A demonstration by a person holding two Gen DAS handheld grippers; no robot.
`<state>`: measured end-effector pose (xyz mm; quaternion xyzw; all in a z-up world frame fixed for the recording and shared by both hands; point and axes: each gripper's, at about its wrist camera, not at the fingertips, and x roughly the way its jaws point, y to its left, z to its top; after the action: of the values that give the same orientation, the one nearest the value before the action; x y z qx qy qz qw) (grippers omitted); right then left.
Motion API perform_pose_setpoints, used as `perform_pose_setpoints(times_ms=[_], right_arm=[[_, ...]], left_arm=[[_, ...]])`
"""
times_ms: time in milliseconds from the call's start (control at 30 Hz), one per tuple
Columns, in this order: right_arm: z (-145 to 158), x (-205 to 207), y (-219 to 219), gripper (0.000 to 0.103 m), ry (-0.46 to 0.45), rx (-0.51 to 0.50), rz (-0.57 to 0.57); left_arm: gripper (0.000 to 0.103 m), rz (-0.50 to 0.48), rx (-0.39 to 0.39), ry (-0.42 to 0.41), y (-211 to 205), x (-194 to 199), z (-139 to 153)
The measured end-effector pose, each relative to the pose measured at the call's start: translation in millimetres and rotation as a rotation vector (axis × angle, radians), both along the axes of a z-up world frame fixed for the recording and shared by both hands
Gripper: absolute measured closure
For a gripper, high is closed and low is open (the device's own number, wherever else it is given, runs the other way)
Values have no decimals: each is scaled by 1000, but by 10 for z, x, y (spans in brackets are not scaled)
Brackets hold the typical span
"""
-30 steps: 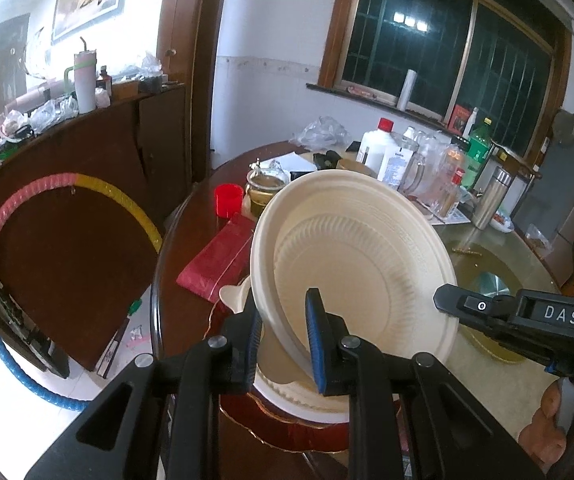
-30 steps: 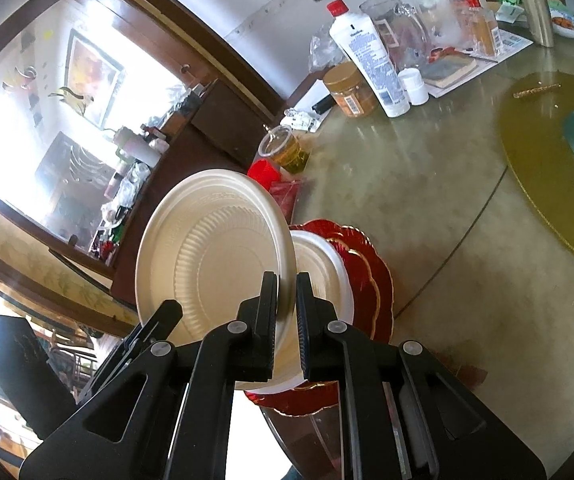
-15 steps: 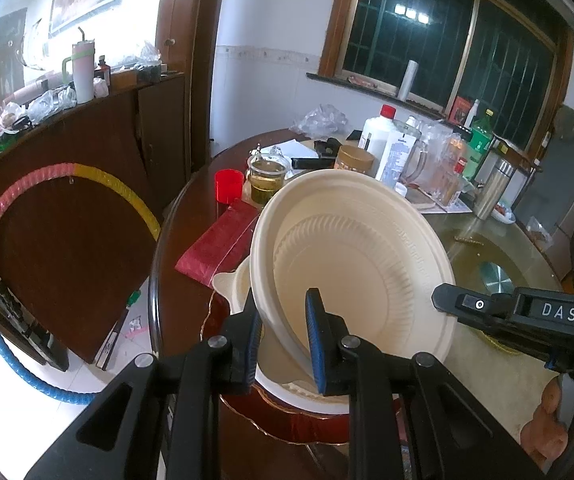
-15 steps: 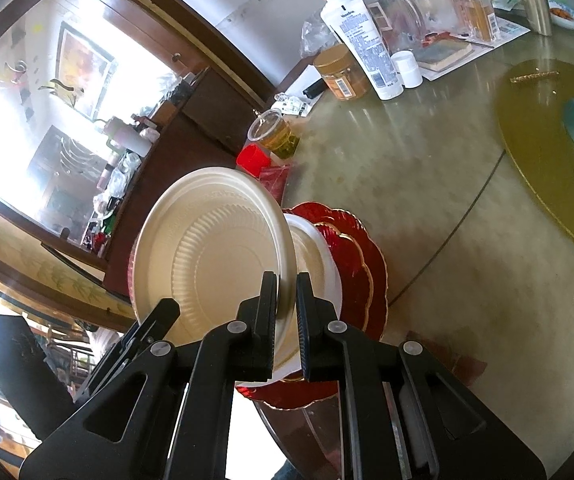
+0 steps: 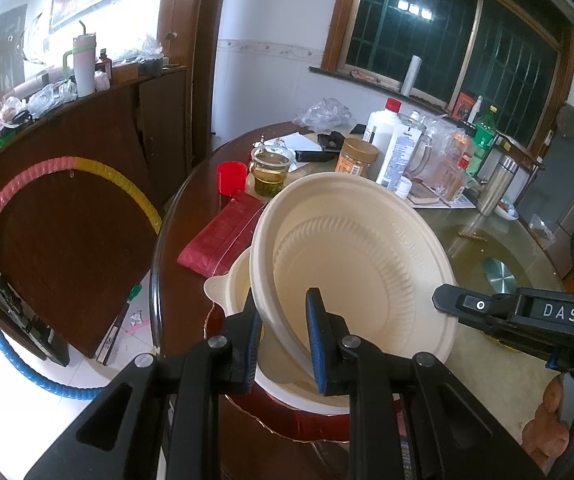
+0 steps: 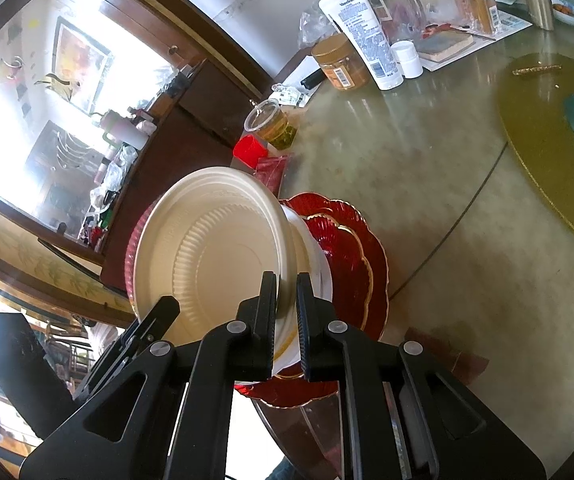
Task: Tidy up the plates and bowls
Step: 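Lower the white strainer bowl with both grippers into the cream bowl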
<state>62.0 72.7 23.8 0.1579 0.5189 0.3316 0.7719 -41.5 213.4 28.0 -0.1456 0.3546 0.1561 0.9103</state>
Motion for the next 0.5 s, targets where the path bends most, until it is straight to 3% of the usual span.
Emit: perform_pose_setpoints(times_ms=[300,367,400,433,500], right_arm=[[-43,20,45,91,20,-3,13],[-40,23,57,90,15,-8,11],[-35,27,56,86,10,-12,8],[-17,26,52,81,-4,-20,-2],[8,21,35,38,-27,-10,-17]], left_arm=[[80,33,-10,2,51,30,-16],[70,34,-12,0,52,40,-12],[54,36,-14,-6,50,35,-6],[34,39,-16,-12,53,28,2],[22,57,-16,-46,57,-15,32]])
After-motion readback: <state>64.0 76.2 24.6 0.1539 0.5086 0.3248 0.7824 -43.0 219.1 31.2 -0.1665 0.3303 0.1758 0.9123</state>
